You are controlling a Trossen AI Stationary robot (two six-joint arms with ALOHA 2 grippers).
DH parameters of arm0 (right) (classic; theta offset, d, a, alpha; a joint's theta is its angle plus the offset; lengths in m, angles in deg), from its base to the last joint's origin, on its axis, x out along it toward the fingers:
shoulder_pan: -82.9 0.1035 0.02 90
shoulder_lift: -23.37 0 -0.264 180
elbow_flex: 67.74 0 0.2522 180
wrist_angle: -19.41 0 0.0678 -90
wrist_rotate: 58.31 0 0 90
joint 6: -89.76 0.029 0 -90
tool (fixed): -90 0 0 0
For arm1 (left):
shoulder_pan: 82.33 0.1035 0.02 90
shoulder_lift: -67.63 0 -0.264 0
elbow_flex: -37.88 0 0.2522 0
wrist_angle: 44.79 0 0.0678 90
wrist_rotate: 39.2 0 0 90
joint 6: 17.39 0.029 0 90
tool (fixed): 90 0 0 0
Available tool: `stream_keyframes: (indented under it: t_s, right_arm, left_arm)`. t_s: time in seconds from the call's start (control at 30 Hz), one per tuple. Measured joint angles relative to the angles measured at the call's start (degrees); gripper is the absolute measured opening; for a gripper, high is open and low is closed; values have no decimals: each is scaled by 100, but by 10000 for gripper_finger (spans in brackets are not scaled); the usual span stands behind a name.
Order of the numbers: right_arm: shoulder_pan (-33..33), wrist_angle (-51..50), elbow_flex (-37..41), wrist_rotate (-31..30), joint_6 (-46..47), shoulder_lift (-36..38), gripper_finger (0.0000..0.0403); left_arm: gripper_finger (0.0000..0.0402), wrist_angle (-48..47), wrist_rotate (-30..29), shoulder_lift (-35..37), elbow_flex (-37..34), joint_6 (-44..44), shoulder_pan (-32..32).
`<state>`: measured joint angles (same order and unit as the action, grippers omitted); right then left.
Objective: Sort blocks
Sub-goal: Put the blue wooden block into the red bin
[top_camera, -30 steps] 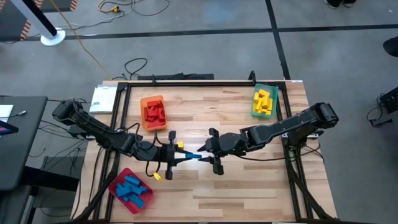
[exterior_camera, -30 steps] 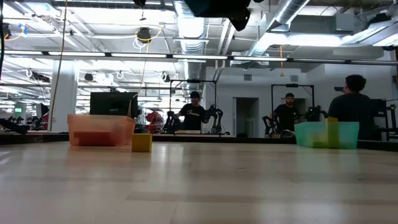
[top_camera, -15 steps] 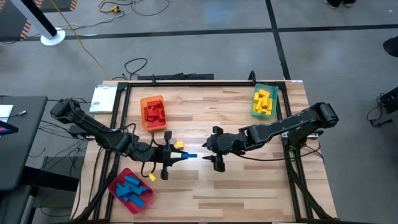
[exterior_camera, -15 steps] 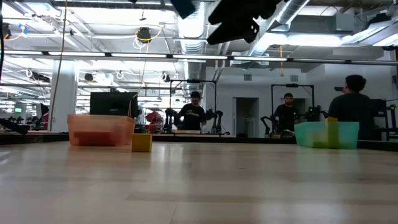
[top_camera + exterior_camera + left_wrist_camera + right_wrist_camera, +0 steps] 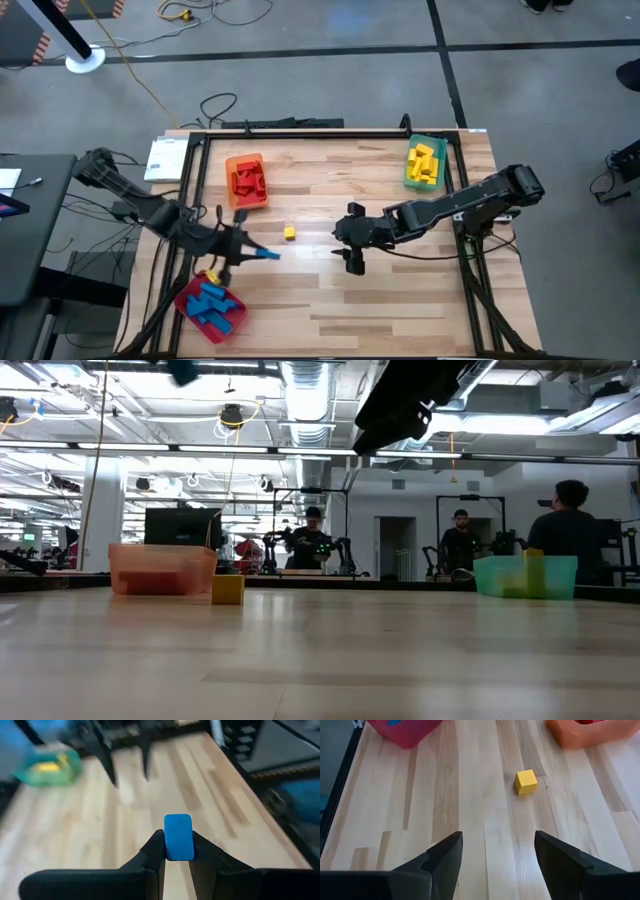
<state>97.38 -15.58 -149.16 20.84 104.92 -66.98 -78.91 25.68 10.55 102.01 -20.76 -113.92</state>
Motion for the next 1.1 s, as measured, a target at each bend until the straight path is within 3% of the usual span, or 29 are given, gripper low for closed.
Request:
stream_keyframes:
  t_s: [0.3, 0.5, 0.77, 0.93, 1.1]
  right_arm:
    - [0, -63, 0, 0, 134, 0, 260]
    - [61, -62, 0, 1, 153, 0, 260]
    - [151, 52, 0, 2, 192, 0, 260]
    - [185, 74, 0, 2, 192, 0, 260]
    - [266, 74, 0, 2, 190, 0, 260]
  left_arm:
    - [53, -2027, 1109, 746, 0, -1357, -373]
    - [53, -2776, 1778, 837, 0, -2235, -677]
    - [53, -2437, 1551, 382, 0, -2563, -1049]
    - [53, -2002, 1781, -311, 0, -2517, -1177]
    - [53, -1647, 2394, -967, 0, -2752, -1348]
